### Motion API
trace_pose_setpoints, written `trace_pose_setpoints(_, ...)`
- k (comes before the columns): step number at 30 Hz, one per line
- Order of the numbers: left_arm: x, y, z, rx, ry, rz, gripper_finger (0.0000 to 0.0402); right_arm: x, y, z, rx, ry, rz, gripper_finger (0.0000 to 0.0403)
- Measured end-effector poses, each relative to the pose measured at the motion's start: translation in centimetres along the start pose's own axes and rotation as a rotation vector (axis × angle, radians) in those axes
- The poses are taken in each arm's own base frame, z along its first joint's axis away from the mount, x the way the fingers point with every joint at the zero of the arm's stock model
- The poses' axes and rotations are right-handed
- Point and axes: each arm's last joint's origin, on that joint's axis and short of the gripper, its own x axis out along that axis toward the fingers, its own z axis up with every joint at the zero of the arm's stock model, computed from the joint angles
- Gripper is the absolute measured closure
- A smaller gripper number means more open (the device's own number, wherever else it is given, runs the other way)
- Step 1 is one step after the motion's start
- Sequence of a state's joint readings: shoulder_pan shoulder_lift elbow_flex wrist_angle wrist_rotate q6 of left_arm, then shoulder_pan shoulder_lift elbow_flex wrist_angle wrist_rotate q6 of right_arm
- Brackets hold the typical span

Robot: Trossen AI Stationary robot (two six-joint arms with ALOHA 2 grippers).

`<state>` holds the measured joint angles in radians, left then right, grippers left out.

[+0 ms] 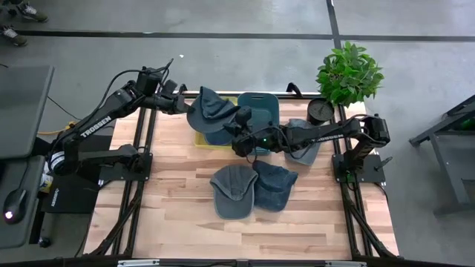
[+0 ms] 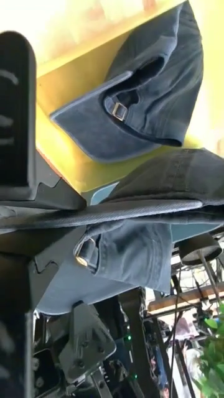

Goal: Pick & Place hat
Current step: Put the left blue cap into the yellow bin

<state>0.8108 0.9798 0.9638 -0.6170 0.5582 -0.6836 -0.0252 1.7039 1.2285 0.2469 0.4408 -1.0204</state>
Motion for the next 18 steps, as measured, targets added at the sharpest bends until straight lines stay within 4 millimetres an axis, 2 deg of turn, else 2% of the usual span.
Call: trace_pose_setpoints(18, 0.07, 0.1, -0.08, 0.082, 0.016, 0.002, 0.036, -0.32, 0.61, 0.34, -0.138, 0.026, 0.021, 0.0402)
